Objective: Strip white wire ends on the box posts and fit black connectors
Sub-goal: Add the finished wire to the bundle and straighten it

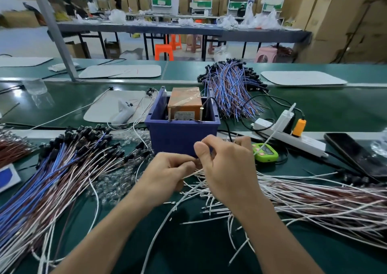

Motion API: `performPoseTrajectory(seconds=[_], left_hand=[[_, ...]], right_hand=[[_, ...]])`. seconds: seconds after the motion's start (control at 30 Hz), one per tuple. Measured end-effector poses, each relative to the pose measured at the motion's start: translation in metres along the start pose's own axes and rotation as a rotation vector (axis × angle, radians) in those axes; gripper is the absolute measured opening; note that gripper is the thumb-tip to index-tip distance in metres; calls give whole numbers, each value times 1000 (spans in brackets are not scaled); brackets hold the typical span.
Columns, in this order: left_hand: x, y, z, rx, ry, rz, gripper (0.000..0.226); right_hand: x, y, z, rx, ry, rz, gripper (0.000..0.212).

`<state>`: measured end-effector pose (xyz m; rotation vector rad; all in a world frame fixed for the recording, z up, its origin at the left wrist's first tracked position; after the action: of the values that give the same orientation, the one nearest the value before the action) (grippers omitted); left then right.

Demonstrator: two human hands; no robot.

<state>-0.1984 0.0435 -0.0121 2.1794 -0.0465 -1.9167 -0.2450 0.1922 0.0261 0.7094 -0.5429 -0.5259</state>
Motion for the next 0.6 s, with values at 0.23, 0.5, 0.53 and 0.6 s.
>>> performPoseTrajectory(seconds=[0.23,0.5,0.53,0.6], left_hand=[[2,17,3,-146,113,29,36],[-22,-23,-2,166,129,245,24],[-30,-30,0,197,111,307,25],[-46,-44,4,193,35,436,26]], right_hand=[[-39,38,-10,141,-94,115,30],[-89,93,-52,155,-108,-139,54],[-97,103,-57,136,-95,-186,54],[-117,122,-66,107,-108,-263,55]])
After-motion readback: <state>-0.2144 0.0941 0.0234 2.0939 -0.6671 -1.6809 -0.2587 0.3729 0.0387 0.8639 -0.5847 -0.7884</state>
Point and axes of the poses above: each hand's wrist, its own z-axis towards the middle knuckle, its own y-axis out of the back of the hand, x = y × z, the point moved 2 cm from there along z, towards the middle knuckle, and after that the axes turned 10 degrees about y, right-handed, at the moved point
